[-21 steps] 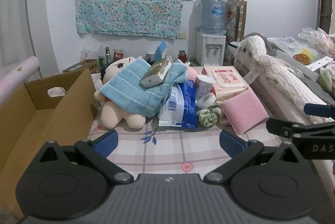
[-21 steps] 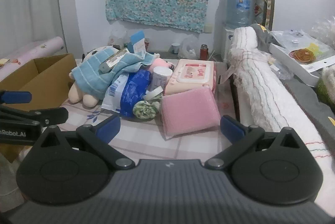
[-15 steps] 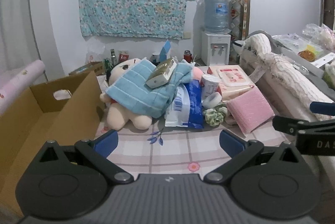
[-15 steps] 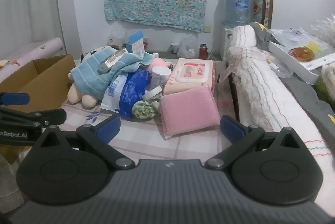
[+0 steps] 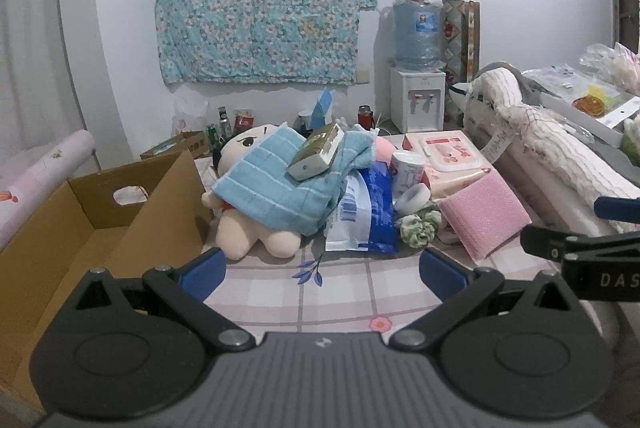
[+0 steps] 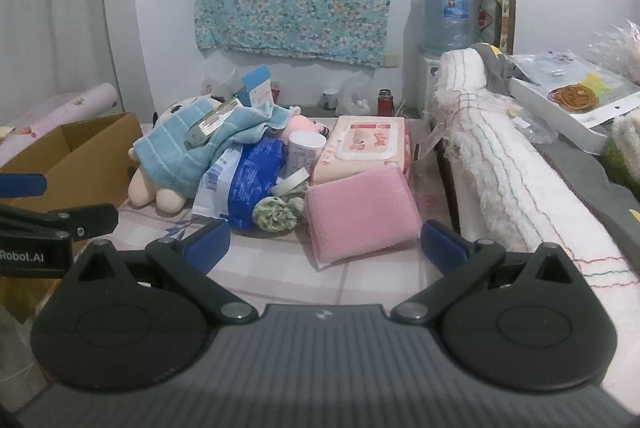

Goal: Organize soft objects

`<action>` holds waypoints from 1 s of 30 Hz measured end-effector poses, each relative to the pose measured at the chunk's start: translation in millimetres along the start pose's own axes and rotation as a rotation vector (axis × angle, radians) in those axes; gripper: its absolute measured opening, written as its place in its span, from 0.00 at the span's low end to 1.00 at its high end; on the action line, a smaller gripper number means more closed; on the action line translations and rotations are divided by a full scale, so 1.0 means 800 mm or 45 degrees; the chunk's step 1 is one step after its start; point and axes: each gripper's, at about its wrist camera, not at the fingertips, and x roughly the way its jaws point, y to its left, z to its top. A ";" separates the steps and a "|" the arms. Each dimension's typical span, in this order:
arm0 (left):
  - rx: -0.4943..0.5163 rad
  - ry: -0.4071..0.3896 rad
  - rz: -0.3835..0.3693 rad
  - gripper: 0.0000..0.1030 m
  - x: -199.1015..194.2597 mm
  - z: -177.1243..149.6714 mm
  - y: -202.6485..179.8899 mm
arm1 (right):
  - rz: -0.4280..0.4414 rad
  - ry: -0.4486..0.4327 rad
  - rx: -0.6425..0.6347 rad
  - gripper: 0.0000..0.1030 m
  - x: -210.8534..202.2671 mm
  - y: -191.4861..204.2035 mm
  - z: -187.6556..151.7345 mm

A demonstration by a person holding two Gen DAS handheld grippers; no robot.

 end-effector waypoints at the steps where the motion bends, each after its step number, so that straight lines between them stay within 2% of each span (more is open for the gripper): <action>1: -0.001 -0.004 0.003 1.00 -0.001 0.000 0.001 | 0.002 0.000 -0.001 0.99 0.000 0.000 0.000; 30: 0.029 -0.011 0.000 1.00 0.002 -0.004 -0.003 | -0.022 -0.016 0.007 0.99 0.002 -0.004 -0.001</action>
